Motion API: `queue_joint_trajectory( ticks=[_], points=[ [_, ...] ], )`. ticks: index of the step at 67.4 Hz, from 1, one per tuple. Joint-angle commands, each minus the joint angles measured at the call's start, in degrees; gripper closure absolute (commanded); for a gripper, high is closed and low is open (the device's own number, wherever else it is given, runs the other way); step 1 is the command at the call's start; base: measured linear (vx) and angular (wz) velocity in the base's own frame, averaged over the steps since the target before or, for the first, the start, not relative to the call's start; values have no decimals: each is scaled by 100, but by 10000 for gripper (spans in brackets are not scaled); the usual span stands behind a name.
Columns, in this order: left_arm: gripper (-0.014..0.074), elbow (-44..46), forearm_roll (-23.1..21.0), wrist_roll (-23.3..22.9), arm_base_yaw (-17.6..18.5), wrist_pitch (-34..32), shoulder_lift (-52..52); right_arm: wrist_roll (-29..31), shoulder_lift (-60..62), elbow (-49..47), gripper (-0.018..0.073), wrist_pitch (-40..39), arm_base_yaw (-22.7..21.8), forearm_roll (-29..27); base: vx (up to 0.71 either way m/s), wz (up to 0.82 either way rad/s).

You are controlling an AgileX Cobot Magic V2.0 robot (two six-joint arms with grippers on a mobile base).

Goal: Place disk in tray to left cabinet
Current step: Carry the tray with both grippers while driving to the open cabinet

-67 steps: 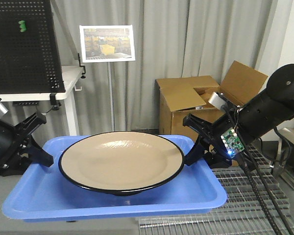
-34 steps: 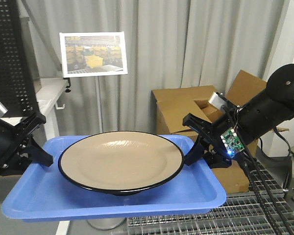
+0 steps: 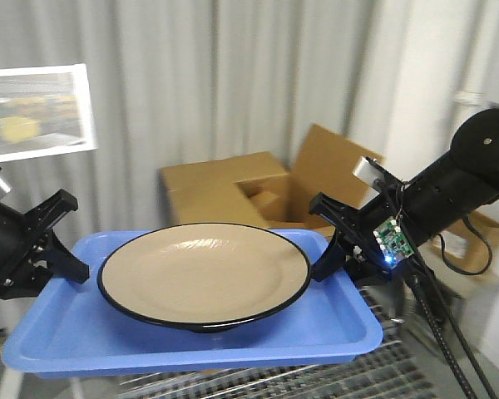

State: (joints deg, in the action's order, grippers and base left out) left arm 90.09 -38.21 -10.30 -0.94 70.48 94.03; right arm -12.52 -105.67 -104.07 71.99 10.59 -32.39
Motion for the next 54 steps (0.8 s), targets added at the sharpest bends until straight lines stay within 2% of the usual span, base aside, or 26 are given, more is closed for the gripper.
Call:
queue_joint_trajectory(
  ticks=[1, 54],
  points=[
    [596, 200, -1030, -124, 129, 130, -306, 4, 345, -210, 564, 90, 86, -859, 21, -72],
    [596, 200, -1030, -124, 129, 130, -306, 4, 345, -210, 564, 91, 86, -858, 18, -69]
  ],
)
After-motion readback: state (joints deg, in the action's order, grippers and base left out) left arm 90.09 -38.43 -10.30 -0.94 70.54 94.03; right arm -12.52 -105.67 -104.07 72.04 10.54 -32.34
